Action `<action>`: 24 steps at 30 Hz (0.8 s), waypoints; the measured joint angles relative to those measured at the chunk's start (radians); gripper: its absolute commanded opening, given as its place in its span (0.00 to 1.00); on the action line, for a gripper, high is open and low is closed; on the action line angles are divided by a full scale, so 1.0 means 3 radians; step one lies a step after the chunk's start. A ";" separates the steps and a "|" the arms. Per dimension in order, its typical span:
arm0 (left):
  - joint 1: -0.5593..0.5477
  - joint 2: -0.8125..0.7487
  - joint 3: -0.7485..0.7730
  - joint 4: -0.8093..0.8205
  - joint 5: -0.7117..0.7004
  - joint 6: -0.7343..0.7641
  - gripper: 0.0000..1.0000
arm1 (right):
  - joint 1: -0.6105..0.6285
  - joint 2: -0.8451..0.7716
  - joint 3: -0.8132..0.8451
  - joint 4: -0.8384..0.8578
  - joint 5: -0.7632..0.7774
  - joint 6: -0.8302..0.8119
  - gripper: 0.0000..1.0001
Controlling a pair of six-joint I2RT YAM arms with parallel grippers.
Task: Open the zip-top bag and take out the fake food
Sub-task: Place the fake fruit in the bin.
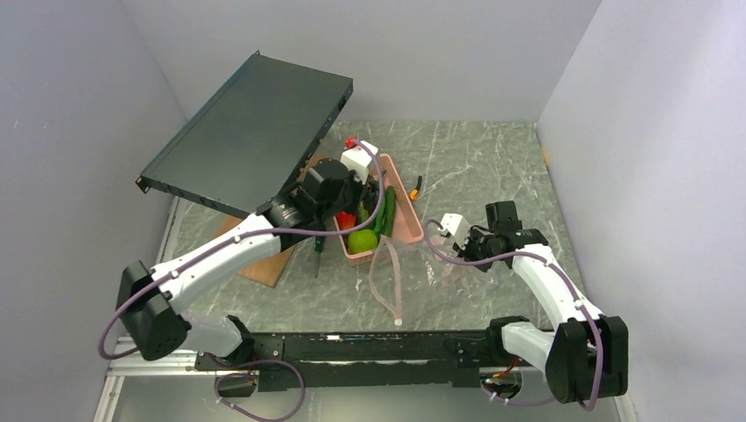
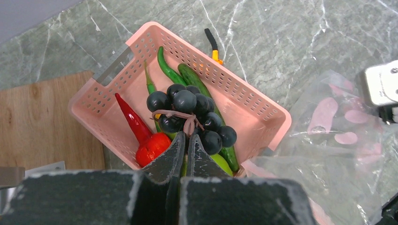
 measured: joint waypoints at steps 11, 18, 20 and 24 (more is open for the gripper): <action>0.0104 0.0713 0.0488 -0.0053 0.0146 -0.0029 0.00 | -0.0062 -0.0029 0.0001 0.0000 0.0005 -0.0001 0.00; 0.0125 0.1036 0.0745 -0.0201 0.0172 -0.0079 0.00 | -0.0081 -0.0048 0.0001 0.0000 0.0010 0.0000 0.00; 0.0127 0.1148 0.0855 -0.0281 0.0164 -0.0100 0.00 | -0.0086 -0.0048 0.0001 0.0000 0.0010 0.0000 0.00; 0.0130 0.1331 0.1052 -0.0441 0.0085 -0.0137 0.10 | -0.0090 -0.0048 0.0001 0.0000 0.0010 0.0000 0.00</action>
